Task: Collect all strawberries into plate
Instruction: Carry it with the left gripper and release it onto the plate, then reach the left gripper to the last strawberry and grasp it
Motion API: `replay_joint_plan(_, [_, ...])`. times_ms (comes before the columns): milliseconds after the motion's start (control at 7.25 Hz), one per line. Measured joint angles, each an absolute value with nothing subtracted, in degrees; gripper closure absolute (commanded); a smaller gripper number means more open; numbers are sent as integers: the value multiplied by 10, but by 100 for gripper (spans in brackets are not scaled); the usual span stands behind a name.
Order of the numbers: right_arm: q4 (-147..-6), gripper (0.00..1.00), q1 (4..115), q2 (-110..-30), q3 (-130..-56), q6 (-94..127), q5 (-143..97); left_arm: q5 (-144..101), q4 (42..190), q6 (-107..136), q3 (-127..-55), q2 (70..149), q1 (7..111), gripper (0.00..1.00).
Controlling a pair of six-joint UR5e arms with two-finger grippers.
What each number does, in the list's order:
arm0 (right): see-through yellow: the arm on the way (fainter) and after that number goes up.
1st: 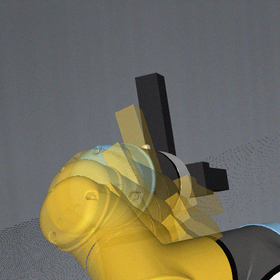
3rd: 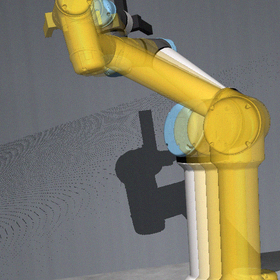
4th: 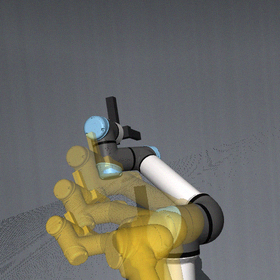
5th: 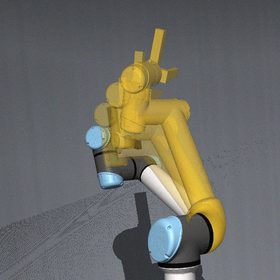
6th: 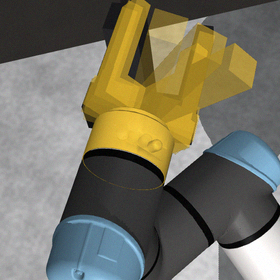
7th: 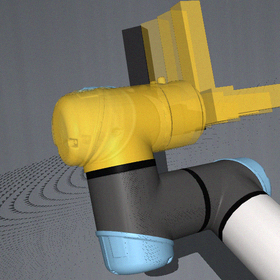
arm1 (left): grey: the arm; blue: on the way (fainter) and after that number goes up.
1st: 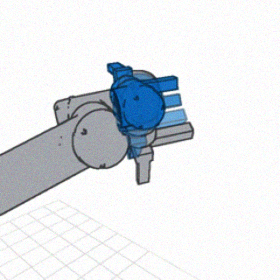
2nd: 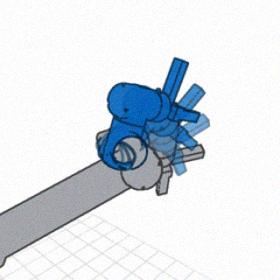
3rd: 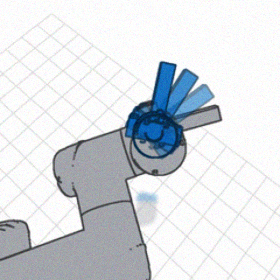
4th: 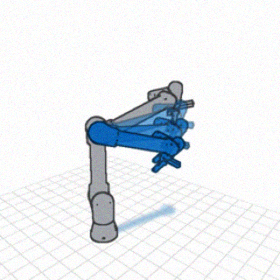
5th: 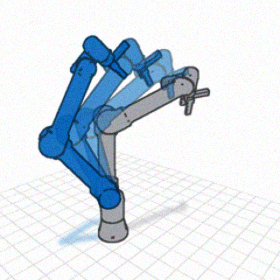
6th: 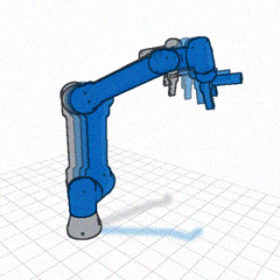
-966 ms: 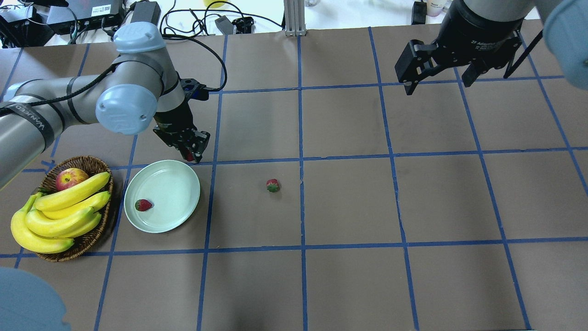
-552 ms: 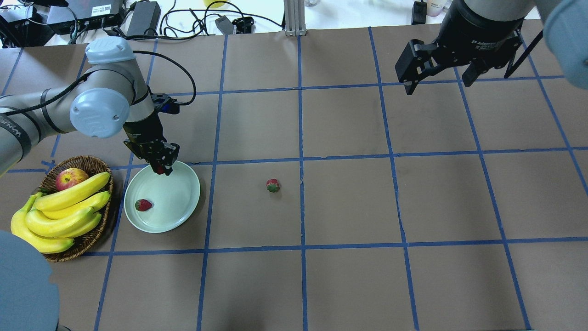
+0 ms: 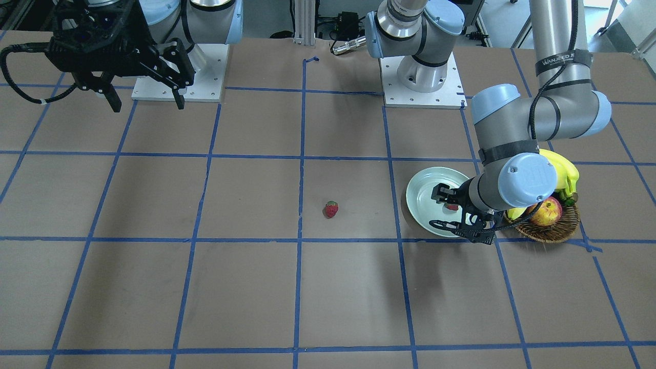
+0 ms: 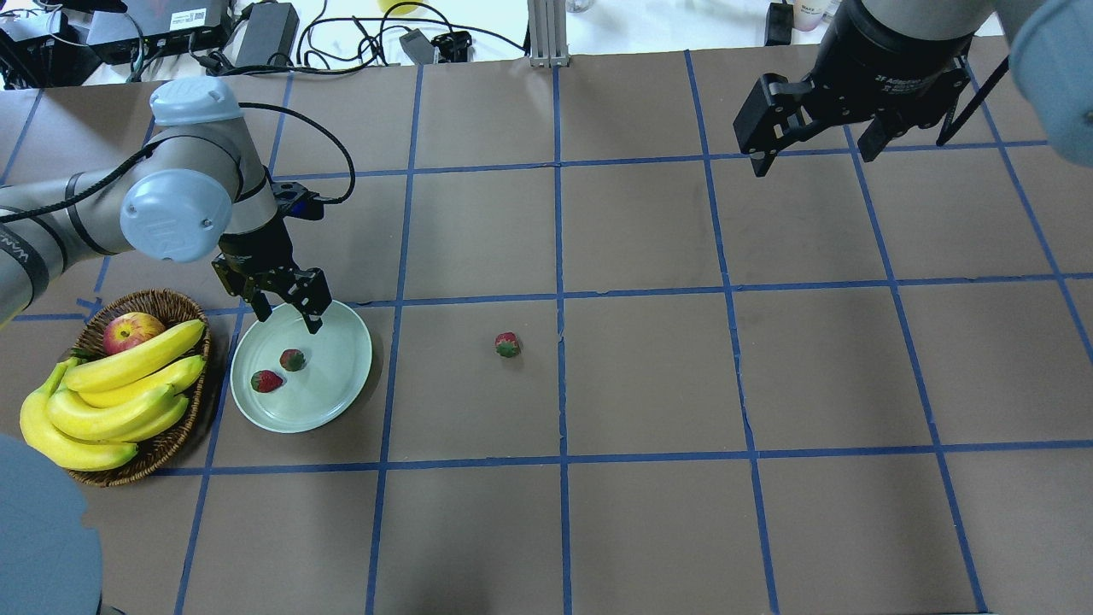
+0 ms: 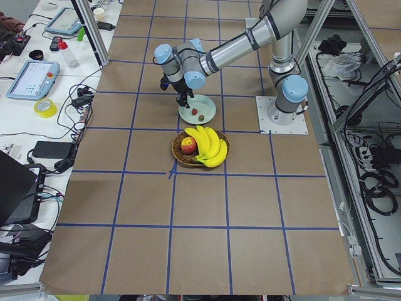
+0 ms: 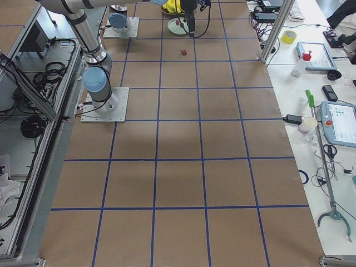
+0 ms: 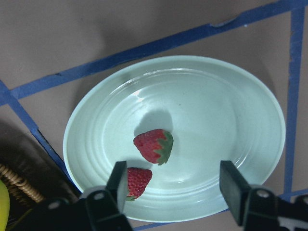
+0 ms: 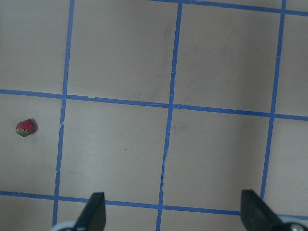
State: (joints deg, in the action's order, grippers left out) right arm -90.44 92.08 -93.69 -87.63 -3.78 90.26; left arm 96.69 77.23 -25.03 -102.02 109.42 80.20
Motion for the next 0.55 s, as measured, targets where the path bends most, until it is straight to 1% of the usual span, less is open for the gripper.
replay_joint_plan(276, [-904, 0, 921, -937, -876, -38, 903, 939, 769, -201, -1014, 1084, 823, 0])
replay_joint_plan(552, [-904, 0, 921, -937, -877, -38, 903, 866, 750, -60, -1009, 1079, 875, 0])
